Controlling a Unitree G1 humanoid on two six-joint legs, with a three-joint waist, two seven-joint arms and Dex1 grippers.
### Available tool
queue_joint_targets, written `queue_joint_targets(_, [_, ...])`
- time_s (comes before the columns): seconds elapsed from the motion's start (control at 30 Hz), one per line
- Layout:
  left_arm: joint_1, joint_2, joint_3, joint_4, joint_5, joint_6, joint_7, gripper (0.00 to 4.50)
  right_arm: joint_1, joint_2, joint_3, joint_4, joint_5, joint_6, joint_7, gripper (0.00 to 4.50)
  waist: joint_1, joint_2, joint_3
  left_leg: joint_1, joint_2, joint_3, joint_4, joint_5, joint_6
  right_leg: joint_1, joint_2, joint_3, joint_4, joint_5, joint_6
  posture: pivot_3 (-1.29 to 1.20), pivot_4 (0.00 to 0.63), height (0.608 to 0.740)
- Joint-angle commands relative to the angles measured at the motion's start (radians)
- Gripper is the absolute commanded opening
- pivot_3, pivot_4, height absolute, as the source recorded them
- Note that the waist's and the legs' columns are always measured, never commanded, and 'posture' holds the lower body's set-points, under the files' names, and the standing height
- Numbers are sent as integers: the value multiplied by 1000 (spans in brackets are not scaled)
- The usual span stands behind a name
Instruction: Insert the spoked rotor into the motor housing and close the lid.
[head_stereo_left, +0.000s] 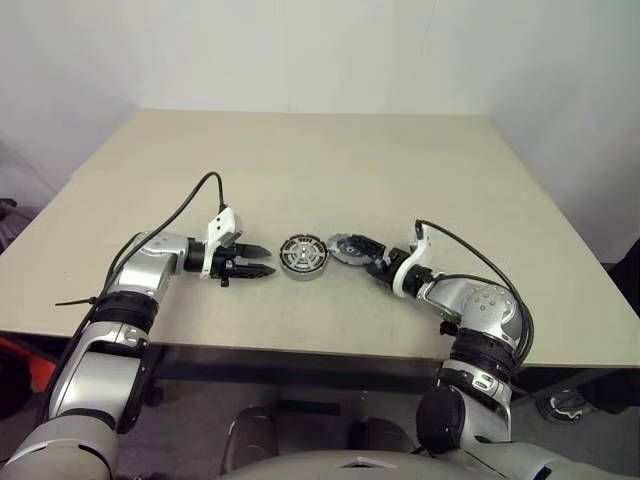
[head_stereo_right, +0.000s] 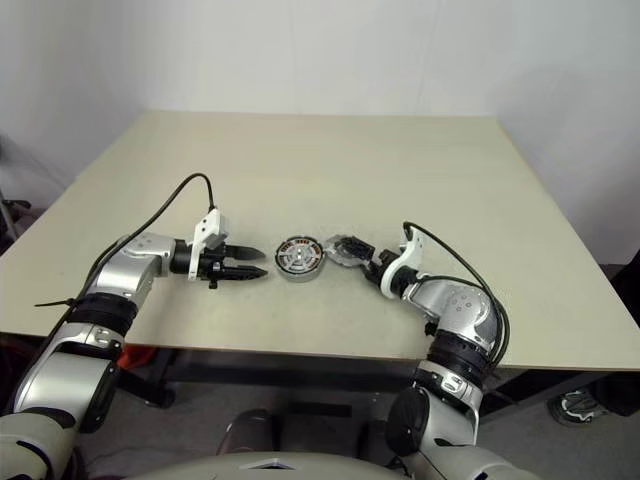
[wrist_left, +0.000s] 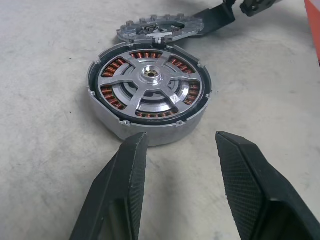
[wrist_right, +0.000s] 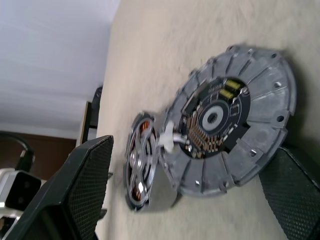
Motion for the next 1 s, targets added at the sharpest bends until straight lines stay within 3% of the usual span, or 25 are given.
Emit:
queue_joint_targets(0.03, [-10,10,12,-29,-4,-3,8,2302,-36,-17,46,16,37,-60,7,4480,0,0,0,0,0,0,0,0,0,0,0,0,0,0,0,0,0,740])
queue_joint_targets(0.27, [-2,8,13,-51,-9,6,17,2302,-57,-36,133,86,42,-152,20,4480,-1,0,0,-3,0,0,-1,-4,6,-3,0,-2,2,3,-10,0,0,740])
queue_joint_targets(0.43, [-4,13,17,-47,-9,7,22,2302,-80,-41,191,27,93,-152,44,4480,0,0,0,-4,0,0,-1,-5,8,-3,0,-2,1,3,-10,0,0,740])
queue_joint_targets(0.57, [-6,15,18,-36,-7,4,23,2302,-143,17,171,-35,194,-100,-8,4480,-2,0,0,-4,0,0,-1,-5,8,-3,0,-2,1,3,-10,0,0,740])
queue_joint_targets(0.73, [-17,9,17,-25,-6,2,27,2302,-158,56,248,-81,231,-81,-32,4480,0,0,0,-3,0,0,-1,-5,9,-3,0,-2,1,3,-10,0,0,740])
queue_joint_targets(1.0, [-6,23,27,-35,-14,3,29,2302,-115,-19,378,-83,180,-166,15,4480,-2,0,0,-5,0,0,-1,-6,10,-3,0,-2,-1,3,-9,0,0,740])
